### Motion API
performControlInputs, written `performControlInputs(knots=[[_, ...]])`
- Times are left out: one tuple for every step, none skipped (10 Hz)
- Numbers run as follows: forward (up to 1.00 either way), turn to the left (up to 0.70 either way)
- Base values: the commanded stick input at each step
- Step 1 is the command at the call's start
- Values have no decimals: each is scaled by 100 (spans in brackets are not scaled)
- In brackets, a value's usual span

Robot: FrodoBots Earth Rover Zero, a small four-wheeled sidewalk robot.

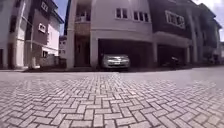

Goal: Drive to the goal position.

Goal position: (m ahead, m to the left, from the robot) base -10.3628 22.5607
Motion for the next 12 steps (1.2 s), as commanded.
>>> performControlInputs(knots=[[0, -70], [0, -70], [0, -70], [0, -70], [0, -70], [0, -70], [0, -70], [0, -70], [0, -70], [0, -70], [0, -70], [0, -70]])
